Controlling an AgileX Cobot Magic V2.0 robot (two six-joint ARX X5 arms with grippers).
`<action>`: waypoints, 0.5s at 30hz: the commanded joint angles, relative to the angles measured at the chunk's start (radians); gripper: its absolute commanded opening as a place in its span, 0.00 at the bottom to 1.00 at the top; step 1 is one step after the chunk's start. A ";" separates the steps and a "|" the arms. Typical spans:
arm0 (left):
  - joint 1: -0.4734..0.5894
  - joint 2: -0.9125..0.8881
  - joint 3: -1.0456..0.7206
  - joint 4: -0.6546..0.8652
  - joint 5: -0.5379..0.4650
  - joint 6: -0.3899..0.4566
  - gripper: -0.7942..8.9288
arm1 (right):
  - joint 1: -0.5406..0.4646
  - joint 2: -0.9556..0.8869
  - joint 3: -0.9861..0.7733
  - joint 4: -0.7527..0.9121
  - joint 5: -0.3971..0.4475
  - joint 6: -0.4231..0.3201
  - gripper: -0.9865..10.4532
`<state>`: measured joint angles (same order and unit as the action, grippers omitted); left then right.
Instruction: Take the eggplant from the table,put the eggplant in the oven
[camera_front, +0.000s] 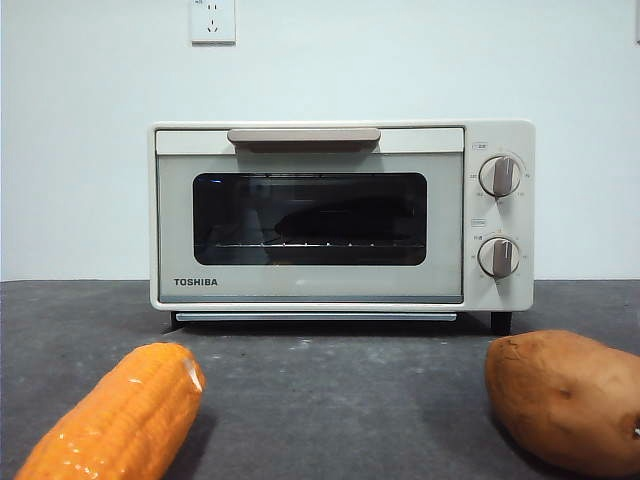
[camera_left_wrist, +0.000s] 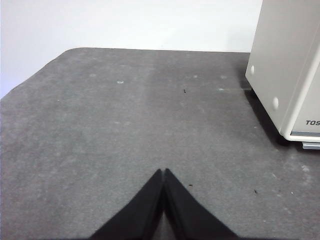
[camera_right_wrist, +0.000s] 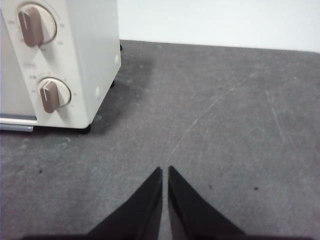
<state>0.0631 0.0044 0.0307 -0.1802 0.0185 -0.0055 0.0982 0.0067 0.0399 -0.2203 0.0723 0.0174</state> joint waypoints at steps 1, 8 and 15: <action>0.002 -0.001 -0.027 -0.005 0.000 0.013 0.09 | 0.001 -0.003 -0.016 0.015 -0.002 0.041 0.09; 0.002 -0.001 -0.027 -0.005 0.000 0.013 0.09 | 0.002 -0.003 -0.016 0.019 0.010 0.061 0.09; 0.002 -0.001 -0.027 -0.005 0.000 0.013 0.09 | 0.002 -0.003 -0.016 0.019 0.010 0.061 0.09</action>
<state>0.0631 0.0044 0.0307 -0.1802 0.0185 -0.0055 0.0986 0.0067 0.0322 -0.2058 0.0792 0.0612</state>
